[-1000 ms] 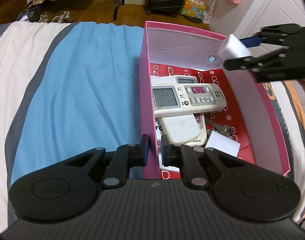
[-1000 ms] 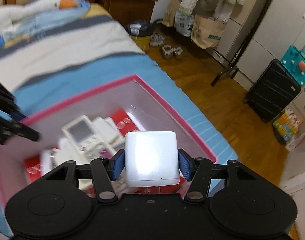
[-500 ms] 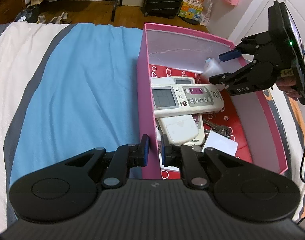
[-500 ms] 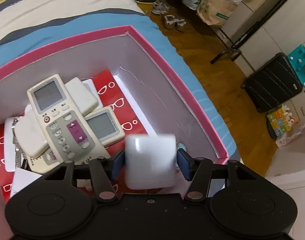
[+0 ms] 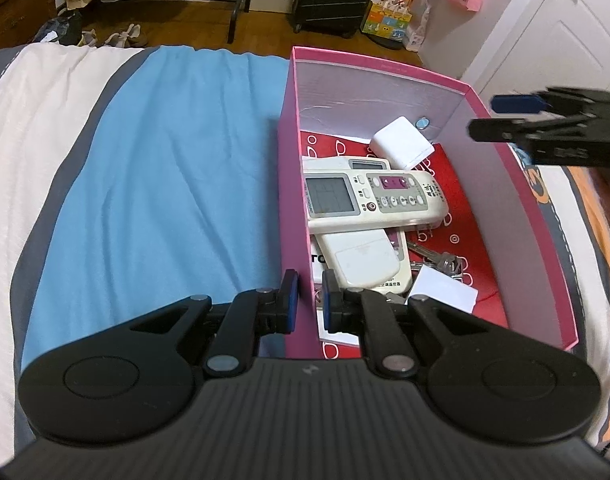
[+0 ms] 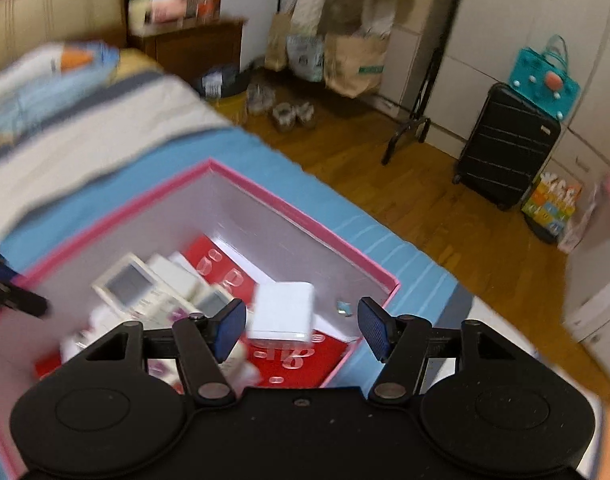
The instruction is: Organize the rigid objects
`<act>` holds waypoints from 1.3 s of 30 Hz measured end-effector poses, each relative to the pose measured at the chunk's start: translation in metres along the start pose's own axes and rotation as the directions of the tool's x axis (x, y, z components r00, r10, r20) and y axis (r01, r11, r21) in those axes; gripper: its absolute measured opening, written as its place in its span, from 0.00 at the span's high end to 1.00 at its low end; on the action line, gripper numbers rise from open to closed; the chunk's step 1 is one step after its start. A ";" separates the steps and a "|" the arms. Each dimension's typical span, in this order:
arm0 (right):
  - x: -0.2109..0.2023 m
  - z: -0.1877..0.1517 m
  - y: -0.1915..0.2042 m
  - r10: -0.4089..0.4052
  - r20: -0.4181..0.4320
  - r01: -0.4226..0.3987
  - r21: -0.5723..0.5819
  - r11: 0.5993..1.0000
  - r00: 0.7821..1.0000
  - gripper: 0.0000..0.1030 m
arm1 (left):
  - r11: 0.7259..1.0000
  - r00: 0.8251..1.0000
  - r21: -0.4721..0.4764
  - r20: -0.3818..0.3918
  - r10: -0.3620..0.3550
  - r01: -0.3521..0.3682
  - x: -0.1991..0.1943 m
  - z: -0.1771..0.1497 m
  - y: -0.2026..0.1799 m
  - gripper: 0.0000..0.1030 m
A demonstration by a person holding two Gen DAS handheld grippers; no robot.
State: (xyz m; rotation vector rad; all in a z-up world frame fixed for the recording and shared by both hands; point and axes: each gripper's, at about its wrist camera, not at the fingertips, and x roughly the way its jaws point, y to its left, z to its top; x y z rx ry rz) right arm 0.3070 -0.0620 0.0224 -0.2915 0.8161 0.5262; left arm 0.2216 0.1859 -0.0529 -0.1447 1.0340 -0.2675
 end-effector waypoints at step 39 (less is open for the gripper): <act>-0.197 -0.165 0.006 -0.189 0.261 0.111 0.288 0.951 0.947 0.33 | 0.997 0.985 0.029 0.161 0.068 -0.074 -0.114 -0.054 -0.179 0.58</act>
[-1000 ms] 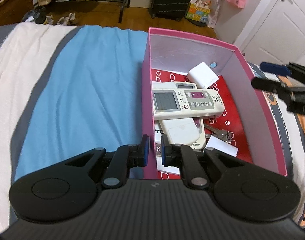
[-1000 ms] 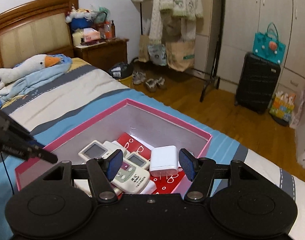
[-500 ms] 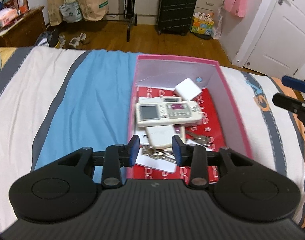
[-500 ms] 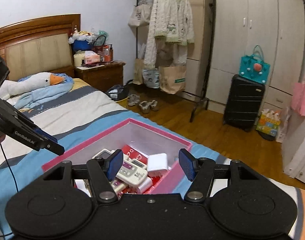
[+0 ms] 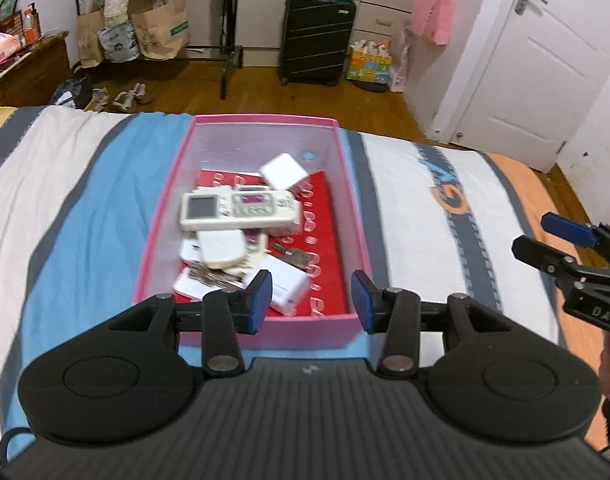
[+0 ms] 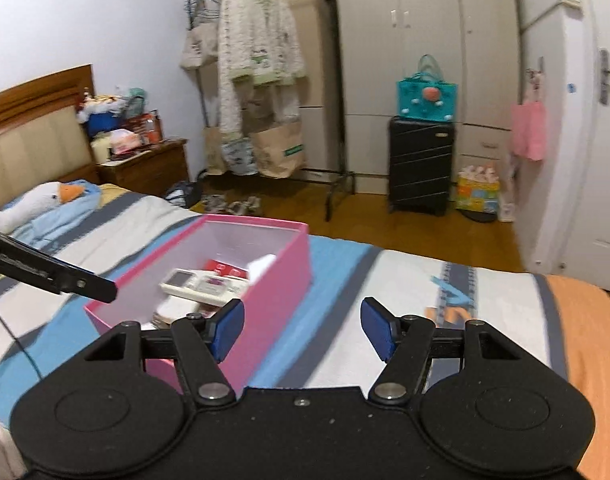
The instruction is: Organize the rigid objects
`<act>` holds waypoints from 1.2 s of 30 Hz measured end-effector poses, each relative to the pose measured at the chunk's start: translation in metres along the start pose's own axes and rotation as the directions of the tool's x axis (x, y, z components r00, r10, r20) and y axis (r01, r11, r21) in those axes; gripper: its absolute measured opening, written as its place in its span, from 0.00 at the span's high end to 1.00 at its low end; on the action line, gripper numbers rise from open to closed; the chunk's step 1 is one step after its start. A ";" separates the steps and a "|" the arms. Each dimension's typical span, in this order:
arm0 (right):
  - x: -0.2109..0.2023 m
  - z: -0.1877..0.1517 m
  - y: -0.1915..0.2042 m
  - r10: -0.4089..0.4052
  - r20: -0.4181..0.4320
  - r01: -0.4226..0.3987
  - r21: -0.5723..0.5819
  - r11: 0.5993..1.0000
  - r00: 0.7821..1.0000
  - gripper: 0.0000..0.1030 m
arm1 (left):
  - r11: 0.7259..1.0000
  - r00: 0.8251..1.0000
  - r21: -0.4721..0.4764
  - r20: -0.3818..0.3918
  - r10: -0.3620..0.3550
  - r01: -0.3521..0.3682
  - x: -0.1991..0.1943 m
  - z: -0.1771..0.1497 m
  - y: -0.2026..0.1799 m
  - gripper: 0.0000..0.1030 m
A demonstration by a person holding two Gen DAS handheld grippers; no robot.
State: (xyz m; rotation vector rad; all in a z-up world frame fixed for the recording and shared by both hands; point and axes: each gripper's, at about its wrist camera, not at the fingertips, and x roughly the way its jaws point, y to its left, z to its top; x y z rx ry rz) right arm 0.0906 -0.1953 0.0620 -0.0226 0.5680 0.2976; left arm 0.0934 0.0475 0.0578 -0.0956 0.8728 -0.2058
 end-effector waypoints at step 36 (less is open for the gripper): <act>-0.074 -0.055 0.016 -0.324 0.057 0.314 0.133 0.940 0.944 0.00 | 0.989 0.984 -0.029 0.099 0.149 -0.147 -0.014 -0.087 -0.029 0.03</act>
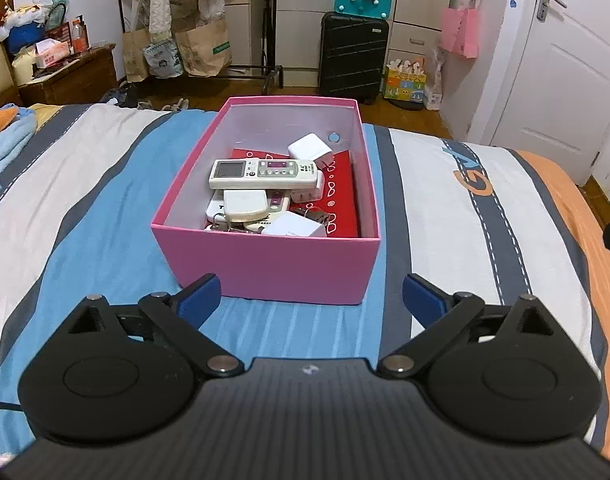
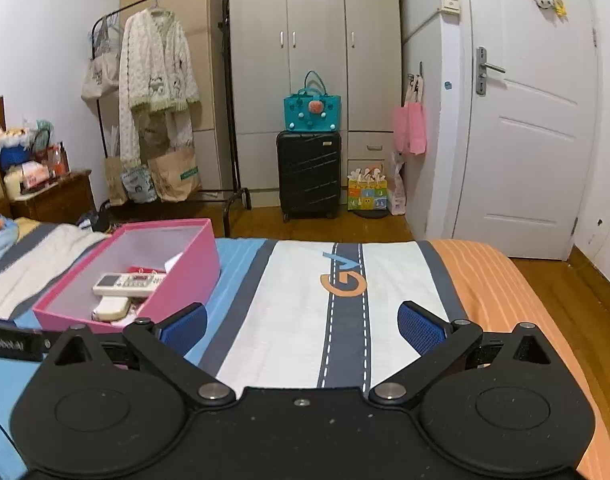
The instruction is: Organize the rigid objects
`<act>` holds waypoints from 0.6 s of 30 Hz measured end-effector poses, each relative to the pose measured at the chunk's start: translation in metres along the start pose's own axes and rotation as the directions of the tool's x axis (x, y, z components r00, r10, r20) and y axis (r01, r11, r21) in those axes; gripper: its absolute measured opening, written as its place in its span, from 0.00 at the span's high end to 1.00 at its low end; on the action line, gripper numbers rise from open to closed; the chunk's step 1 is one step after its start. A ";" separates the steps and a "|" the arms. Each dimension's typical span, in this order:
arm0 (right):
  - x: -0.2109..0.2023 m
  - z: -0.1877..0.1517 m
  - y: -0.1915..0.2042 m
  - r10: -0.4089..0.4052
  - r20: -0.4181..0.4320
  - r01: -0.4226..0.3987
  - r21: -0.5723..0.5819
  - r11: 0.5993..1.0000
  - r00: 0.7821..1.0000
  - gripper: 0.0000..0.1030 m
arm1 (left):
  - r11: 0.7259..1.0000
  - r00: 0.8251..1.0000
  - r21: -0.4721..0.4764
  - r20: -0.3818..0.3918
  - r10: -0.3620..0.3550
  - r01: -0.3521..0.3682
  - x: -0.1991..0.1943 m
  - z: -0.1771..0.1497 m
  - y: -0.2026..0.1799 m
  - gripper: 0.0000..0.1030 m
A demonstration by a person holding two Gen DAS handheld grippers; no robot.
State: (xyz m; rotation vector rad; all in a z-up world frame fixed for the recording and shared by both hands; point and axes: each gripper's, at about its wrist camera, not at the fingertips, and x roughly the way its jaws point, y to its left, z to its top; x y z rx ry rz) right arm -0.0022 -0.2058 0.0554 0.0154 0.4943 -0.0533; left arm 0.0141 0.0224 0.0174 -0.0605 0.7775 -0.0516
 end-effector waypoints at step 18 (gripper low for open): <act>0.000 -0.012 0.011 0.013 -0.028 -0.014 -0.029 0.999 1.000 0.00 | 0.999 1.000 0.033 0.029 0.001 -0.002 -0.003 -0.016 -0.006 0.01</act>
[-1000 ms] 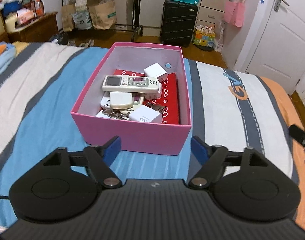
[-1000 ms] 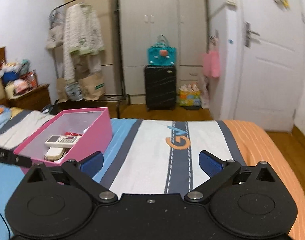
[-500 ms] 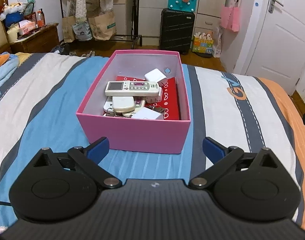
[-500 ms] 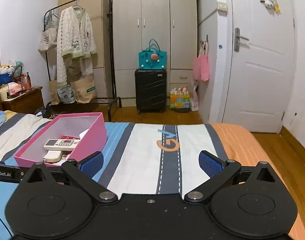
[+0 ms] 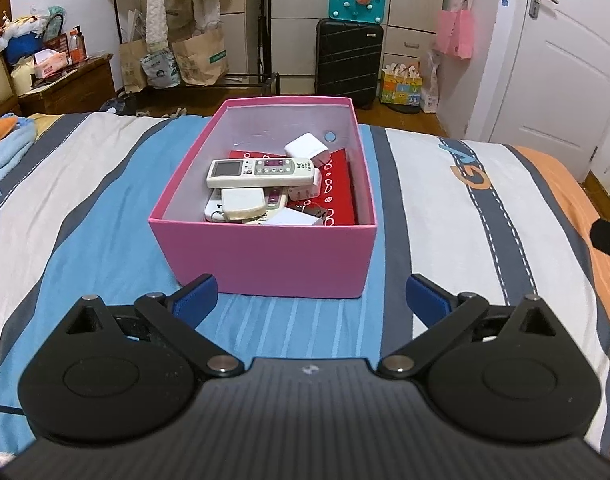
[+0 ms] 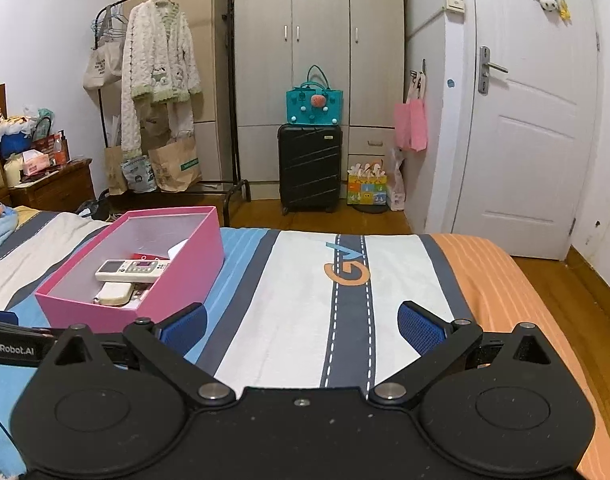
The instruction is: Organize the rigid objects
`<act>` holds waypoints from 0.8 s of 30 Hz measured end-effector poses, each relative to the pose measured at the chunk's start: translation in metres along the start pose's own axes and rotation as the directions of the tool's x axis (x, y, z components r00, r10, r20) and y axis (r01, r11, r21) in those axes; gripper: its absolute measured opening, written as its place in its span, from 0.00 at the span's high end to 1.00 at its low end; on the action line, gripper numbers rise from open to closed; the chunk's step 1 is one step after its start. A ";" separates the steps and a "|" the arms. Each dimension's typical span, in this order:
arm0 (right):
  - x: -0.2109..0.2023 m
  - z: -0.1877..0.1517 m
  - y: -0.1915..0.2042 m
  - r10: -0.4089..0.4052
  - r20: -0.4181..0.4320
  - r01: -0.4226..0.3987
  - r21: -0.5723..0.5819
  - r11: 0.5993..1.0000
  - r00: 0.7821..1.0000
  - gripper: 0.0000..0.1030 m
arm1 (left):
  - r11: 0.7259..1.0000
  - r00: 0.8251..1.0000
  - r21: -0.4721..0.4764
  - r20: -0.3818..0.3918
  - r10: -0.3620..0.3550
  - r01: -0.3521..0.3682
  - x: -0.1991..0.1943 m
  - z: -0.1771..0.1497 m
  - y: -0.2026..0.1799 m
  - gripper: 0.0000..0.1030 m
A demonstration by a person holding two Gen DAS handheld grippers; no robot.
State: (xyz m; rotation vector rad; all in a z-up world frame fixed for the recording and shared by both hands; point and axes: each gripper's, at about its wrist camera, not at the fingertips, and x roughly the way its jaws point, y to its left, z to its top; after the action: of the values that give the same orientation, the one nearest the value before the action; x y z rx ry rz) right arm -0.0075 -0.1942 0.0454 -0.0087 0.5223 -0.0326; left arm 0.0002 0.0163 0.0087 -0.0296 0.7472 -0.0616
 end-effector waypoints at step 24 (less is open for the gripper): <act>-0.006 -0.007 0.008 -0.019 0.036 0.020 -0.038 0.999 0.999 0.00 | 0.999 0.999 -0.016 -0.012 0.047 -0.047 0.000 0.002 0.000 0.01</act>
State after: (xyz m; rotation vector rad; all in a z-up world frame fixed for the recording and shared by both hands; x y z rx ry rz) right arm -0.0158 -0.1855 0.0419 -0.0519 0.4868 -0.0412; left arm 0.0017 0.0166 0.0099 -0.0273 0.7594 -0.0109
